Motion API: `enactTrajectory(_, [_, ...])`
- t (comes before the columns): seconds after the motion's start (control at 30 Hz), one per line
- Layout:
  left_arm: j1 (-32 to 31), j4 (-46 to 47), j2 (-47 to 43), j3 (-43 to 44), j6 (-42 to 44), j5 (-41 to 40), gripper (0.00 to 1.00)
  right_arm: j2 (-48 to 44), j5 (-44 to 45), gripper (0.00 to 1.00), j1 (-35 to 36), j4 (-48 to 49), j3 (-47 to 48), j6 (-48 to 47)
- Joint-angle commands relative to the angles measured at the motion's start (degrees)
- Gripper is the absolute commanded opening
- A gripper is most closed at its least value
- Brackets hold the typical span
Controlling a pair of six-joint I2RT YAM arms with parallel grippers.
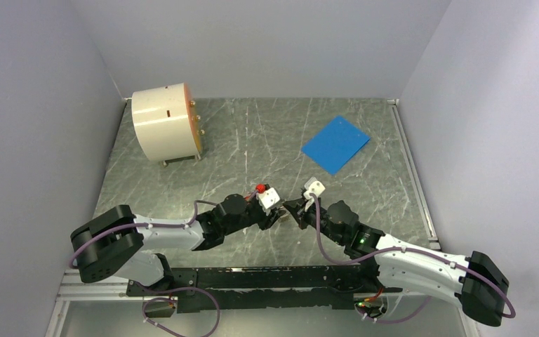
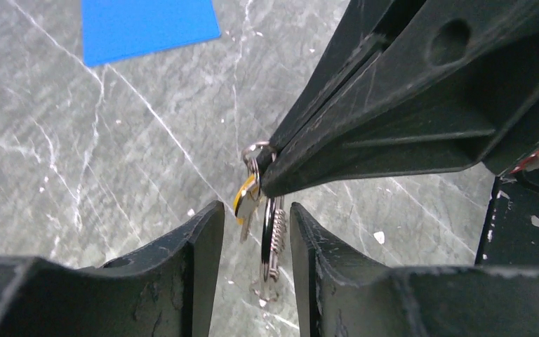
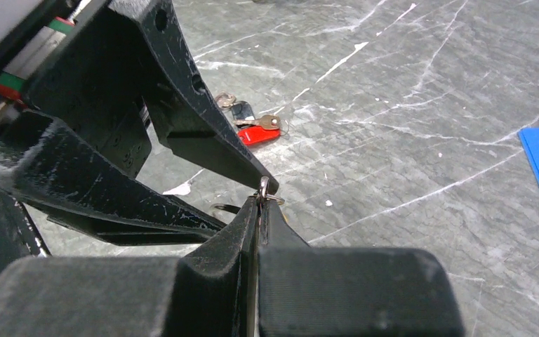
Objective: Remove the keys from the keyring
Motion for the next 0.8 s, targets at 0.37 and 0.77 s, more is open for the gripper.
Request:
enactTrajectory(0.37, [2.5, 12.8, 3.7, -1.3, 7.1, 4.8, 0.46, -0.2, -3.4, 0.00, 0.2, 3.9, 2.9, 2.8])
enactTrajectory(0.77, [3.3, 23.2, 5.4, -4.4, 9.1, 9.4, 0.14, -0.9, -3.5, 0.00, 0.2, 4.7, 2.0, 5.7])
